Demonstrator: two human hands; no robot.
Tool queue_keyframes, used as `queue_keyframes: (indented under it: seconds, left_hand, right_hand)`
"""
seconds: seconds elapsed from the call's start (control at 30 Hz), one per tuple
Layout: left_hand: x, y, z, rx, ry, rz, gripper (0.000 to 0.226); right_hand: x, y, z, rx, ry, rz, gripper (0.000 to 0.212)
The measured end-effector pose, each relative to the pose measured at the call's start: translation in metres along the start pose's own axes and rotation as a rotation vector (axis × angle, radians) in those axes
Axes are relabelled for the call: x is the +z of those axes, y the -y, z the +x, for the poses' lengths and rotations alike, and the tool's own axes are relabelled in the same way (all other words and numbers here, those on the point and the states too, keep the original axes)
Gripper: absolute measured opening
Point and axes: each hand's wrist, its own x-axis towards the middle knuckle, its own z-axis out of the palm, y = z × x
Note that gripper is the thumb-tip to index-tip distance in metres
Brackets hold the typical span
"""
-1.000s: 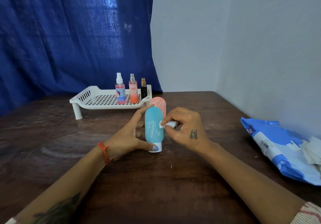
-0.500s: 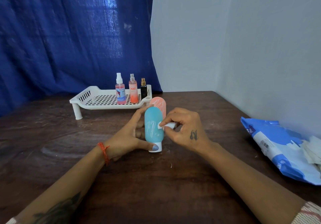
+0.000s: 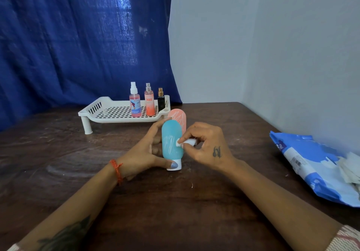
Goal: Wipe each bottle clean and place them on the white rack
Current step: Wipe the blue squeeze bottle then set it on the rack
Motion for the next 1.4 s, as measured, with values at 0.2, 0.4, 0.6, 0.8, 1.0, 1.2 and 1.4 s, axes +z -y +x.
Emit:
queue_keyframes:
  seconds: [0.2,0.4,0.6,0.8,1.0,1.2,1.4]
  left_hand:
    - [0.000,0.001,0.000,-0.007,-0.008,0.001,0.112]
    - [-0.001,0.001,0.001,-0.023,-0.003,-0.007,0.113]
    - [0.000,0.001,0.000,-0.013,-0.002,-0.016,0.110]
    - [0.000,0.001,0.000,-0.023,-0.004,-0.006,0.111]
    - [0.000,0.000,0.000,-0.024,-0.005,0.000,0.109]
    - [0.000,0.000,-0.001,0.006,0.014,0.004,0.106]
    - [0.000,0.001,0.000,0.010,0.011,0.018,0.108]
  right_hand:
    - [-0.002,0.005,0.000,-0.042,0.124,0.042,0.012]
    - [-0.003,-0.001,-0.001,0.041,0.037,-0.018,0.009]
    - [-0.001,0.007,-0.001,-0.032,0.096,0.039,0.011]
    - [-0.005,0.004,-0.001,-0.050,0.212,0.032,0.006]
    - [-0.003,-0.005,-0.003,0.035,0.091,-0.046,0.007]
    - [0.000,-0.002,0.004,0.137,-0.121,0.014,0.011]
    - [0.000,0.000,0.001,0.207,0.050,0.123,0.007]
